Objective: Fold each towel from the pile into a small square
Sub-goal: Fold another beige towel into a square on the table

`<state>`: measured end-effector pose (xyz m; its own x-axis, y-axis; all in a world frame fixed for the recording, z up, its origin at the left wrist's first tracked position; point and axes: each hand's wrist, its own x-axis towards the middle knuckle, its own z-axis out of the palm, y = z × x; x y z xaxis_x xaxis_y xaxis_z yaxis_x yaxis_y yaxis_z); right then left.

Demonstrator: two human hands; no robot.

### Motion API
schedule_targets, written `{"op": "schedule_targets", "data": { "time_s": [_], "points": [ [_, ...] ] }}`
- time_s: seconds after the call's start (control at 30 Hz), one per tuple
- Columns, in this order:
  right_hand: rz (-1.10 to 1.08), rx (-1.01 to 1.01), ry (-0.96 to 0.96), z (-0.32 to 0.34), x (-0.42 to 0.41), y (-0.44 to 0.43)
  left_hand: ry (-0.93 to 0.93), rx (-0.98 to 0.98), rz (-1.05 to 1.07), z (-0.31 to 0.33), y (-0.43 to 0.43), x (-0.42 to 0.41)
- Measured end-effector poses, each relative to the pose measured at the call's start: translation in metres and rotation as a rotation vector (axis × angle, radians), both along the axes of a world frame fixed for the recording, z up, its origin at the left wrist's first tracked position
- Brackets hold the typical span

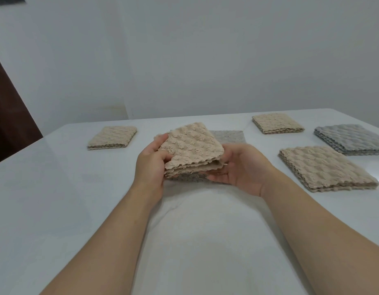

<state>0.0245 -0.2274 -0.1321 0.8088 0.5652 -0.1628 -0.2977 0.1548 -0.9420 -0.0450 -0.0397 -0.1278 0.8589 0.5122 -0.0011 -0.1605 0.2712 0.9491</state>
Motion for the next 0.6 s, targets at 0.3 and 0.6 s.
{"op": "schedule_targets", "data": {
  "time_s": [0.3, 0.6],
  "points": [
    [-0.448, -0.530, -0.415, -0.002, 0.002, 0.004, -0.087, 0.285, -0.195, -0.006, -0.014, -0.003],
    [-0.529, -0.627, -0.638, -0.006, -0.002, 0.008, -0.046, 0.373, -0.171, -0.009, -0.013, -0.001]
  ]
}}
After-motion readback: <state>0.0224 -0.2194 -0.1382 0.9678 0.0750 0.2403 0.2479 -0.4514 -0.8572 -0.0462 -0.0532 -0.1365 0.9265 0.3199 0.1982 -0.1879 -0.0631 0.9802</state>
